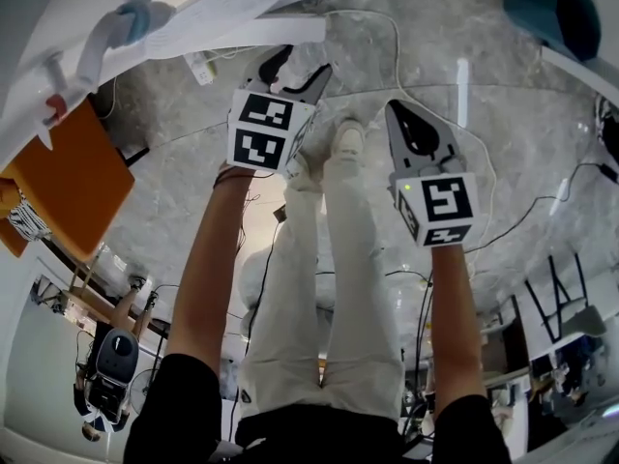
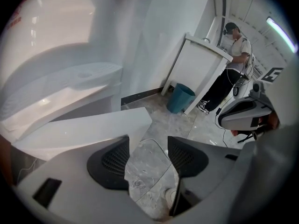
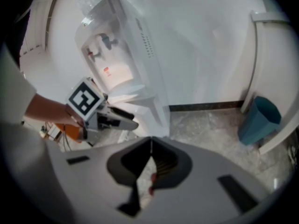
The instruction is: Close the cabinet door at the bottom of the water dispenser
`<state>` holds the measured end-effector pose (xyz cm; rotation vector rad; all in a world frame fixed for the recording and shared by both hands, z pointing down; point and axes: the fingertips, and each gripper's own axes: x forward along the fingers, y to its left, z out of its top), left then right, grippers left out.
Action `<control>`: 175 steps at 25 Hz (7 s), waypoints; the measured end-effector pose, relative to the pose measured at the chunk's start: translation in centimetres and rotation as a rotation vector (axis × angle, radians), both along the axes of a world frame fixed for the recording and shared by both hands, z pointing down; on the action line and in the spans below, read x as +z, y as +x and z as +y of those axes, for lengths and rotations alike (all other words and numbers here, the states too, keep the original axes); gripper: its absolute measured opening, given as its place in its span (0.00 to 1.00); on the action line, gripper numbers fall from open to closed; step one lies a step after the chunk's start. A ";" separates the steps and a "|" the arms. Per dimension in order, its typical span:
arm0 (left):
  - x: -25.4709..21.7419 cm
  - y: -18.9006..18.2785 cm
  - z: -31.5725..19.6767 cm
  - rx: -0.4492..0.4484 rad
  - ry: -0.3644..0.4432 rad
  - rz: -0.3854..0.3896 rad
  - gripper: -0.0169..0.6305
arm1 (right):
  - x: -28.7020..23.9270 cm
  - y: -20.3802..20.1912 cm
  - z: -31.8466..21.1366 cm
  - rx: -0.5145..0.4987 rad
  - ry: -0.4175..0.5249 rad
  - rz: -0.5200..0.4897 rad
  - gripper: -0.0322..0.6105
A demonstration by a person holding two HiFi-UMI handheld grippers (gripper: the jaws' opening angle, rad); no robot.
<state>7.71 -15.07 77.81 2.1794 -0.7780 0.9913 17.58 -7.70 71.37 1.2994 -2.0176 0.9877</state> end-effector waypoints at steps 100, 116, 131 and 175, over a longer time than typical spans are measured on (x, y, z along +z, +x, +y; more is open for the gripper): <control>-25.5 -5.7 3.3 -0.124 0.191 0.077 0.04 | -19.8 -4.6 -0.4 -0.045 0.130 0.058 0.11; -42.4 -7.8 3.7 -0.186 0.367 0.147 0.04 | -35.4 -6.8 -2.0 -0.094 0.326 0.110 0.11; -56.5 -11.3 4.7 -0.259 0.531 0.192 0.04 | -49.1 -9.0 -1.0 -0.112 0.493 0.109 0.10; -81.7 -13.6 6.7 -0.194 1.026 0.230 0.04 | -72.6 -10.1 -1.2 -0.071 0.932 0.089 0.10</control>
